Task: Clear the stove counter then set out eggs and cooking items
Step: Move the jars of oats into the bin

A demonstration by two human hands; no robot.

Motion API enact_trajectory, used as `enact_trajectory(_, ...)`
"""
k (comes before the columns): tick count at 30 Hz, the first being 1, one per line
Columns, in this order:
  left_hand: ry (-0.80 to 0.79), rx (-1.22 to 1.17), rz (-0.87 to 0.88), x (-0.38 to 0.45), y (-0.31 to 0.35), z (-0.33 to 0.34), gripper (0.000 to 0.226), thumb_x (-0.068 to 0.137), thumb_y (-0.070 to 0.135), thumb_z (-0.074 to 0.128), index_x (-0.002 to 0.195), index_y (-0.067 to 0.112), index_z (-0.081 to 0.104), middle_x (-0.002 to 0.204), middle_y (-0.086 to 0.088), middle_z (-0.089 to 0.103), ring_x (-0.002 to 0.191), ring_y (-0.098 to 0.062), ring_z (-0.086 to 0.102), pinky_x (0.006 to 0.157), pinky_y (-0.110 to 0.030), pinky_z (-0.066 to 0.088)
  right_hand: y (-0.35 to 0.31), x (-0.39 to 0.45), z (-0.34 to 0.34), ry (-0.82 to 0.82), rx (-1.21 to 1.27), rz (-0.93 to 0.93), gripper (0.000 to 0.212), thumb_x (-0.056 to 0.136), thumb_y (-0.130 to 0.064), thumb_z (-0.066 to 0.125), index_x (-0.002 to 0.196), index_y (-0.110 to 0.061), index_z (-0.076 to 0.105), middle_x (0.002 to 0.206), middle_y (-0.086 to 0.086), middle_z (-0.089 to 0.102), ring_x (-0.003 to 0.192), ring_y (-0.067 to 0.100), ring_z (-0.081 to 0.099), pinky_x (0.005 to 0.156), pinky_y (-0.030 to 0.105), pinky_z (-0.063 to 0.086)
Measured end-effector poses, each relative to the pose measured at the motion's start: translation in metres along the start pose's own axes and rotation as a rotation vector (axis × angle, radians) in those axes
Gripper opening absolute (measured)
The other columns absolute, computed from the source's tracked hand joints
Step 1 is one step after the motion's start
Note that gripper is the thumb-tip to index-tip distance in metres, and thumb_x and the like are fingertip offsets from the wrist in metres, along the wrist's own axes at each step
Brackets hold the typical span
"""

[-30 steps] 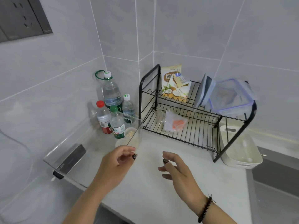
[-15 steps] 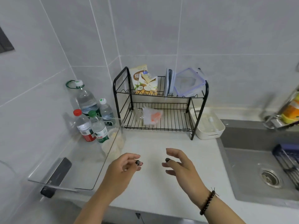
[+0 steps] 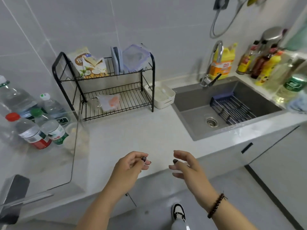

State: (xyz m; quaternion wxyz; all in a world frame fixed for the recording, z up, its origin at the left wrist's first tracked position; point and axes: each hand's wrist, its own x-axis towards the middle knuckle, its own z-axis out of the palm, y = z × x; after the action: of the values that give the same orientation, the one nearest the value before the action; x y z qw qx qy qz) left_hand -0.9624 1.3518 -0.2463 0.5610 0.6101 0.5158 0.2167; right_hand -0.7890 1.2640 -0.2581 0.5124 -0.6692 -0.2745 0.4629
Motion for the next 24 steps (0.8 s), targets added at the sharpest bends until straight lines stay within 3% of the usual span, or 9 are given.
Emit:
enact_trajectory(8,-0.2,0.042,0.075,-0.003,0.032,0.065,0.022,0.097,0.009,0.05,0.103,0.02,0.068,0.091,0.006,0.076,0.085,-0.006,0.071,0.082,-0.022,0.052,0.004,-0.034,-0.073,0.227,0.119,-0.036,0.026,0.096,-0.012,0.051,0.117,-0.024,0.06,0.121,-0.009,0.059,0.095,0.011,0.069,0.086,0.033,0.056)
enact_trajectory(13,-0.287,0.067,0.122,-0.005,0.062,0.122,0.023,0.096,0.007,0.049,0.105,0.017,0.068,0.092,0.003,0.076,0.086,-0.009,0.071,0.083,-0.026,0.053,0.009,-0.049,-0.132,0.344,0.21,-0.066,0.027,0.095,-0.01,0.052,0.118,-0.025,0.058,0.122,-0.007,0.058,0.095,0.012,0.07,0.082,0.031,0.056)
enact_trajectory(18,-0.35,0.075,0.151,-0.016,0.095,0.201,0.024,0.096,0.005,0.049,0.103,0.018,0.068,0.092,0.002,0.076,0.085,-0.01,0.071,0.077,-0.021,0.051,0.013,-0.066,-0.214,0.43,0.293,-0.081,0.032,0.093,-0.006,0.055,0.118,-0.024,0.056,0.121,-0.003,0.058,0.097,0.018,0.069,0.082,0.034,0.056)
enact_trajectory(24,-0.415,0.031,0.155,-0.036,0.116,0.312,0.02,0.097,0.006,0.051,0.103,0.014,0.068,0.09,-0.001,0.076,0.087,-0.015,0.072,0.08,-0.027,0.053,0.017,-0.098,-0.315,0.524,0.311,-0.105,0.032,0.091,-0.004,0.054,0.117,-0.023,0.057,0.12,-0.005,0.058,0.1,0.018,0.067,0.089,0.037,0.056)
